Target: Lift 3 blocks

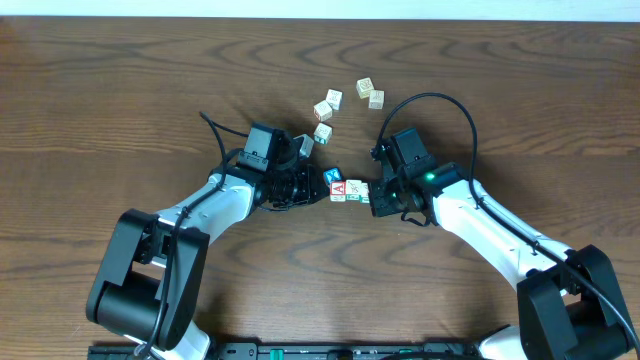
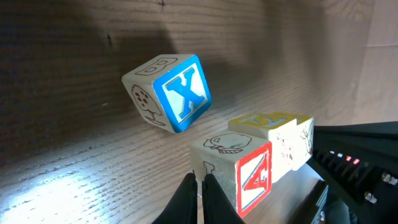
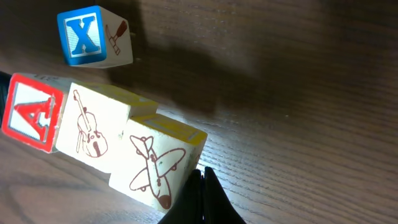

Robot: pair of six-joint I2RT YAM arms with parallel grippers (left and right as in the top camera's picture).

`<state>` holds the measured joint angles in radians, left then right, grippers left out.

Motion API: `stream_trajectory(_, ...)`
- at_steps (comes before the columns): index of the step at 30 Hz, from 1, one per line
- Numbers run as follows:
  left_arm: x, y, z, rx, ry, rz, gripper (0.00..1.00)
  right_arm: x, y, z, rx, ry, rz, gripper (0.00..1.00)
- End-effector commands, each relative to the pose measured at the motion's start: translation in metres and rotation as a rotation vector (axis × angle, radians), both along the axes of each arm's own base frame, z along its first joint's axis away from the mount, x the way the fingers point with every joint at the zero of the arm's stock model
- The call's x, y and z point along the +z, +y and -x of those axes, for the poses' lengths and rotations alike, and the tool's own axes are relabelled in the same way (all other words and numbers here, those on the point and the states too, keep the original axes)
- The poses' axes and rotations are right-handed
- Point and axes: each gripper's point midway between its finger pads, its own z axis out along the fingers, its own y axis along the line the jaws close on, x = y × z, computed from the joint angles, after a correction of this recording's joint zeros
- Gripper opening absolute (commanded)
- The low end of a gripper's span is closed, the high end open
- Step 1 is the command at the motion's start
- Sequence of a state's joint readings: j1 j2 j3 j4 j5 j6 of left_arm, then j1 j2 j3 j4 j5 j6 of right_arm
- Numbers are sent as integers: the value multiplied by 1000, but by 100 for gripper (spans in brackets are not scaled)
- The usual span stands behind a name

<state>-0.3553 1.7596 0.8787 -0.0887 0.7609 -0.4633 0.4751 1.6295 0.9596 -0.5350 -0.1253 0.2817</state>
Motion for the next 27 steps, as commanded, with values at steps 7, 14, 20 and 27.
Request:
stream_trajectory(7, 36, -27, 5, -105, -45, 130, 7, 18, 34, 10, 27, 33, -157, 1)
stream_trajectory(14, 36, -27, 5, -105, -45, 131, 7, 18, 33, 9, 8, 35, -156, 1)
stream_trajectory(20, 36, -27, 5, -105, -45, 130, 7, 18, 33, 9, 9, 35, -156, 1)
stream_trajectory(27, 37, -27, 5, -106, -48, 131, 7, 18, 33, 9, 13, 32, -156, 1)
